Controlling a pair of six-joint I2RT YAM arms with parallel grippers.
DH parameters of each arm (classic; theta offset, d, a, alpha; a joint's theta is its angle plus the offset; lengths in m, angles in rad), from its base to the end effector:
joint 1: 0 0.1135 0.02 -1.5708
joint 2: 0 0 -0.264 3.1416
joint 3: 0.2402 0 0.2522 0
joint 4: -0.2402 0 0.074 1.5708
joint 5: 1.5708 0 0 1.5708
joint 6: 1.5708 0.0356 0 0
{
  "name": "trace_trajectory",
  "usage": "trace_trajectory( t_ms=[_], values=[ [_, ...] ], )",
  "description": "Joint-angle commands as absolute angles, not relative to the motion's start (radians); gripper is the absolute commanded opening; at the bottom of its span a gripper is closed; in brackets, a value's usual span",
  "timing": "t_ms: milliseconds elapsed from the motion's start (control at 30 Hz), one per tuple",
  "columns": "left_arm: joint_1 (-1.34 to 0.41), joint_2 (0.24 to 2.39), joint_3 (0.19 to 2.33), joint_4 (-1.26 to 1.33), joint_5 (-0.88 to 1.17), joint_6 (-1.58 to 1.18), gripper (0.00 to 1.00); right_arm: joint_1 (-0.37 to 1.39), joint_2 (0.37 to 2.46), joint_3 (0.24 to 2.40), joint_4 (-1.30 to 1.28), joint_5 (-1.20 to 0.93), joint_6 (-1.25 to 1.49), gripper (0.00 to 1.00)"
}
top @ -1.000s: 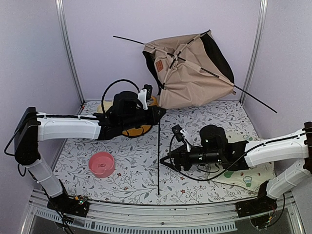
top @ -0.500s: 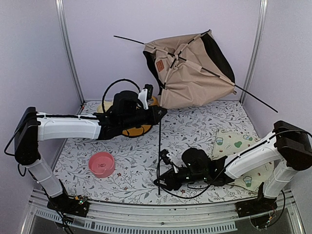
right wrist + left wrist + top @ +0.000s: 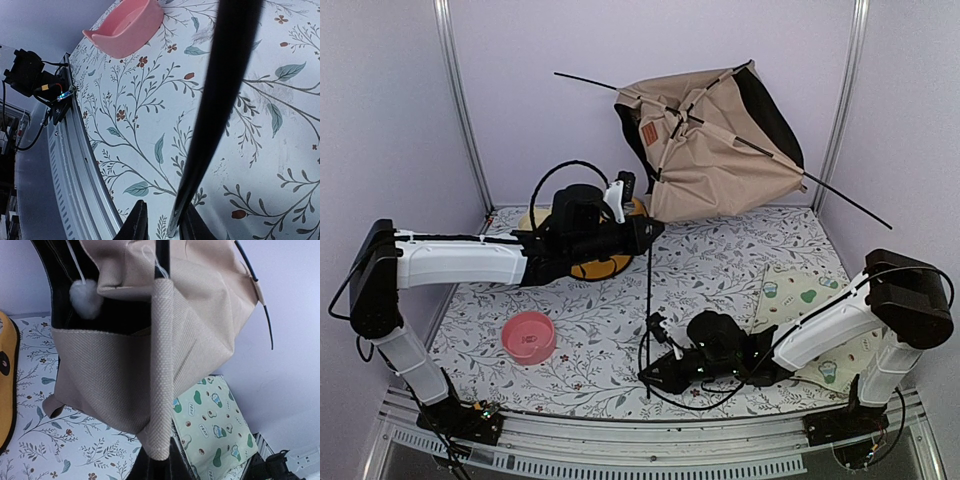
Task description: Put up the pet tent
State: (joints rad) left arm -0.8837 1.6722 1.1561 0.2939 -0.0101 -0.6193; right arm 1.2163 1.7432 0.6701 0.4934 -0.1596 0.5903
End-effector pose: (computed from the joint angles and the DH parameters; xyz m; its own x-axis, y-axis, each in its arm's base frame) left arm 0.2516 -0.3061 0.2833 -0.5589 -0.2339 -0.7956 0.5433 0.6216 -0.5644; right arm 0.1079 0.3079 0.1272 -0.6990 -0.3054 -0.6466 -0.7017 0.4671 0.5380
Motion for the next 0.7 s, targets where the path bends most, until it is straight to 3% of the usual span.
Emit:
trace_trajectory(
  t_ms=[0,100,200,400,500,667],
  values=[
    [-0.887,1.660,1.200,0.393,-0.034,-0.620,0.00,1.220,1.747,0.673,0.508,-0.123,0.609,0.16],
    [-0.886,1.656,1.197,0.389,-0.023,-0.615,0.00,1.220,1.737,0.676,0.500,-0.115,0.606,0.02],
    [-0.886,1.645,1.191,0.375,-0.009,-0.602,0.00,1.220,1.727,0.690,0.488,-0.106,0.595,0.00],
    [-0.884,1.532,1.101,0.345,0.002,-0.542,0.45,1.220,1.716,0.749,0.450,-0.083,0.542,0.00],
    [-0.881,1.441,1.036,0.297,0.001,-0.501,0.54,1.220,1.715,0.777,0.433,-0.084,0.516,0.00],
    [-0.860,1.294,0.919,0.202,-0.039,-0.494,0.57,1.219,1.713,0.822,0.390,-0.096,0.477,0.00]
  ],
)
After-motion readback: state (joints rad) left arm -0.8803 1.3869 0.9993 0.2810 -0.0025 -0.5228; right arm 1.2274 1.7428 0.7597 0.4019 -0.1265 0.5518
